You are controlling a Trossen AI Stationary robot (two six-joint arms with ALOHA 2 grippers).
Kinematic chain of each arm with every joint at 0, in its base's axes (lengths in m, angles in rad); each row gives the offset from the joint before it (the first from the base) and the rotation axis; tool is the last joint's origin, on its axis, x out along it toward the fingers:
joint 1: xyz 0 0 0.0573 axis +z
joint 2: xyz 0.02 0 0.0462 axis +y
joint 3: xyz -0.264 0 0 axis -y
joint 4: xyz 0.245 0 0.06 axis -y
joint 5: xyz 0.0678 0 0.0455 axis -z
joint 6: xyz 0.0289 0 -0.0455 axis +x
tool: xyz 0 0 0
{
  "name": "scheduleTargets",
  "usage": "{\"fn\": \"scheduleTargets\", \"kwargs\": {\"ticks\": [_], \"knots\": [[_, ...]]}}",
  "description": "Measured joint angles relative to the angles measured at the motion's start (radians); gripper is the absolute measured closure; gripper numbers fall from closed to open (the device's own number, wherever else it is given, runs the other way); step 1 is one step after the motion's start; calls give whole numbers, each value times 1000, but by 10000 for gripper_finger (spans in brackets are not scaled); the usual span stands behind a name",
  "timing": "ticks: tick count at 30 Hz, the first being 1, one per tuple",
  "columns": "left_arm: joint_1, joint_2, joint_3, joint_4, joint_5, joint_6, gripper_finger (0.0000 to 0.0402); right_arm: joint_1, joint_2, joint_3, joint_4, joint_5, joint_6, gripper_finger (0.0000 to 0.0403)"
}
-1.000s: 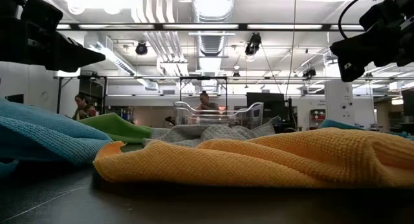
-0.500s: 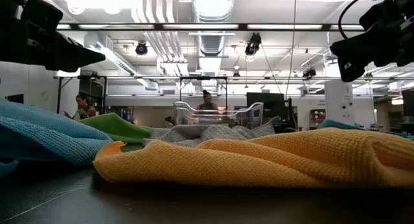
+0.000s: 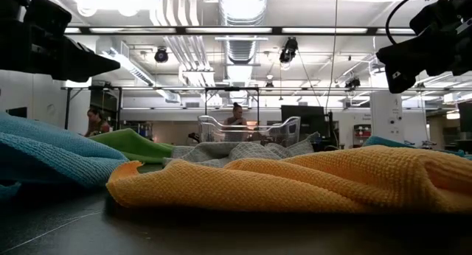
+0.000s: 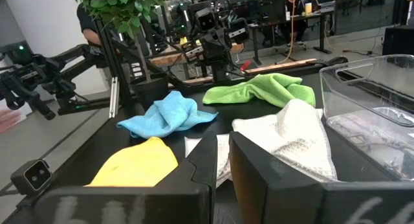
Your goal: Fold microfiber towels
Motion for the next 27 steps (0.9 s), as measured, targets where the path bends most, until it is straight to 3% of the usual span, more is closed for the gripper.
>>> {"fn": "scheduleTargets", "kwargs": {"ticks": [4, 9, 14, 20, 23, 27], "knots": [[0, 0, 0, 0, 0, 0, 402, 0, 0, 0, 0, -2, 46, 369], [0, 0, 0, 0, 0, 0, 402, 0, 0, 0, 6, -1, 454, 369], [0, -1, 0, 30, -29, -15, 402, 0, 0, 0, 7, -1, 446, 369], [0, 12, 0, 200, 75, -460, 402, 0, 3, 0, 5, 1, 440, 369], [0, 18, 0, 291, 76, -600, 402, 0, 3, 0, 2, 33, 379, 369], [0, 22, 0, 414, 82, -678, 402, 0, 3, 0, 4, 125, 327, 369]]}}
